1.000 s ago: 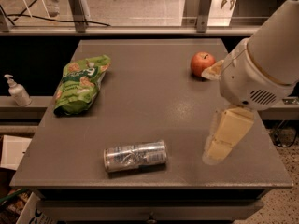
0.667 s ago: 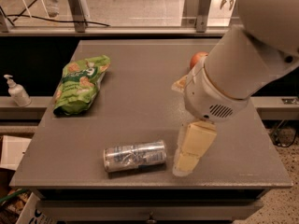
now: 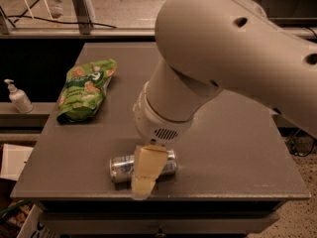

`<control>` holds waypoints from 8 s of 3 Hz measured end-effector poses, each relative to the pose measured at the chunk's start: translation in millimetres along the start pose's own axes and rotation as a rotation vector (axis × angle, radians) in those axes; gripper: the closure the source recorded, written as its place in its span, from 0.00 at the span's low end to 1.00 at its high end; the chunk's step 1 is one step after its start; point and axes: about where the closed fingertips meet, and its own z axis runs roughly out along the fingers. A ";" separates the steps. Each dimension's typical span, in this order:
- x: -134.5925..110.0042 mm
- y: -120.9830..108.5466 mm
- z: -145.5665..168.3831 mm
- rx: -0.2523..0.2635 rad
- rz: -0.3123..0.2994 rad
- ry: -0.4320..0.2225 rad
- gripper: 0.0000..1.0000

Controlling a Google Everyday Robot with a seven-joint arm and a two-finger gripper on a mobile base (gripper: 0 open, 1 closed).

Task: Place redbull can upright

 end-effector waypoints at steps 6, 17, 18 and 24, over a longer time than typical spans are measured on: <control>-2.6 -9.7 43.7 0.103 -0.033 0.185 0.43; -30.2 -86.9 -89.0 0.045 -0.009 -0.908 1.00; -8.5 -91.4 -101.4 0.114 -0.021 -0.979 1.00; 85.9 -99.1 -64.0 0.324 0.136 -1.139 1.00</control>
Offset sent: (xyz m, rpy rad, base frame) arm -0.0111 0.0668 -0.0386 -0.1200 -0.0653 0.0262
